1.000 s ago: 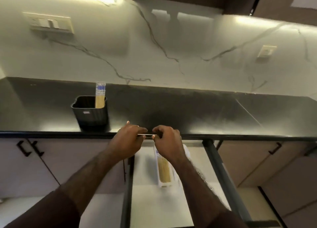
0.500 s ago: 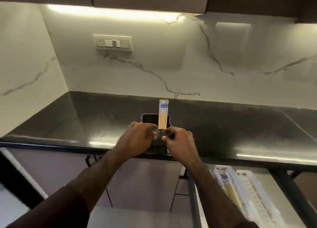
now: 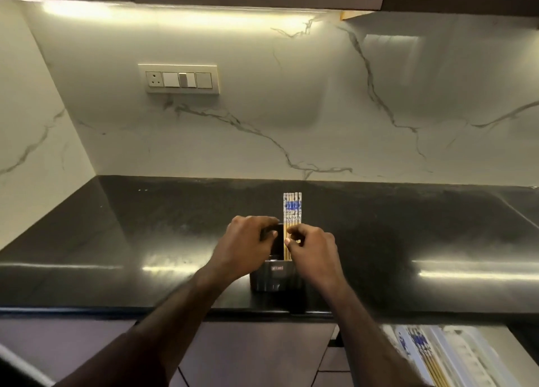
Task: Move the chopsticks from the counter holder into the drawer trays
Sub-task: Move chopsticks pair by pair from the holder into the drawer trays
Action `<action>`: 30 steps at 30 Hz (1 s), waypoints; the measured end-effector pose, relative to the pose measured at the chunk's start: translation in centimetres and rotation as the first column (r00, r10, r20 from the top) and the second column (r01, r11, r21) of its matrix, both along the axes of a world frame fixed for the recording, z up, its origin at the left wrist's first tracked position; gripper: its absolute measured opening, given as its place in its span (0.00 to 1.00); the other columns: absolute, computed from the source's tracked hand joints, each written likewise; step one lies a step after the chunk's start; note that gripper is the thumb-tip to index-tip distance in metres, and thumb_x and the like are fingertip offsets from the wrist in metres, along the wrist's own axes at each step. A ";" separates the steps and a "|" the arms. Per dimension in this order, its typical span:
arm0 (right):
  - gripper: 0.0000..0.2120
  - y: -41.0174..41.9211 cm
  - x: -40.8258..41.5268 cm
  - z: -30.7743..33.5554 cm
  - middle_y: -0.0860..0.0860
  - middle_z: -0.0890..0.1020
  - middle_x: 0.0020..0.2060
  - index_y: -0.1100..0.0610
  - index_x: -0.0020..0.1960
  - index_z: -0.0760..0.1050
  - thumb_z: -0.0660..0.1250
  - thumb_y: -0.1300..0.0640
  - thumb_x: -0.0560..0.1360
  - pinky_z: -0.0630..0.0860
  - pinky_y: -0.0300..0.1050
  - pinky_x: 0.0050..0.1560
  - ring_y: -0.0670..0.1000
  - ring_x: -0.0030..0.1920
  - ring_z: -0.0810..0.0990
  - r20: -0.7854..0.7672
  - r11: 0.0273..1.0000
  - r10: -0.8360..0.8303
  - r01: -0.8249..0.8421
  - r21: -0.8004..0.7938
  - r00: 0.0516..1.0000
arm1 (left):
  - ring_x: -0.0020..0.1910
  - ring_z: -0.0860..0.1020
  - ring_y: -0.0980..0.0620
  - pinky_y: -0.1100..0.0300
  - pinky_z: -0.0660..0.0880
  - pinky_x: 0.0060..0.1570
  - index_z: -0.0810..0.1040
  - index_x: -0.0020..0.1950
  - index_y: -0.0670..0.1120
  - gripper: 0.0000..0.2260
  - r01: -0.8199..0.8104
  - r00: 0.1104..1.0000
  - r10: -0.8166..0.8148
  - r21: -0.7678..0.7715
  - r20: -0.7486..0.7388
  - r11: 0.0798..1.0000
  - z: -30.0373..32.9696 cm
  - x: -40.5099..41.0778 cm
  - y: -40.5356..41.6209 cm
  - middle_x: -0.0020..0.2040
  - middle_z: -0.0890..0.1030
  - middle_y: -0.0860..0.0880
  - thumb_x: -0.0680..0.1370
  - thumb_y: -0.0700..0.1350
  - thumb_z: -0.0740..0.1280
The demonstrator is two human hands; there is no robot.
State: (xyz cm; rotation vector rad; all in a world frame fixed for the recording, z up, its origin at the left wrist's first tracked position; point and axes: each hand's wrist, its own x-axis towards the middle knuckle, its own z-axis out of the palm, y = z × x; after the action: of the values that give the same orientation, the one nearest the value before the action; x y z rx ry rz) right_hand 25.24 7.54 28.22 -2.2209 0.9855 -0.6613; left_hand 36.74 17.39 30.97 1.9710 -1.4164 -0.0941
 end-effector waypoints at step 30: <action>0.12 -7.6 7.5 -4.4 0.45 0.85 0.46 0.48 0.59 0.79 0.69 0.54 0.76 0.81 0.44 0.52 0.43 0.46 0.83 -0.098 0.978 -0.091 0.107 0.180 0.991 | 0.43 0.85 0.49 0.55 0.82 0.45 0.84 0.48 0.45 0.10 -0.219 0.602 0.093 -0.052 -0.793 0.974 -7.2 7.9 -13.5 0.42 0.86 0.45 0.71 0.34 0.74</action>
State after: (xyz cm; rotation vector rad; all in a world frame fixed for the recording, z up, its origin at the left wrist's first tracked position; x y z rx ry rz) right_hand 32.69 -0.07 23.84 -2.0639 1.1607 -0.4956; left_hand 44.65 3.91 23.76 1.5828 -0.6265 -0.6825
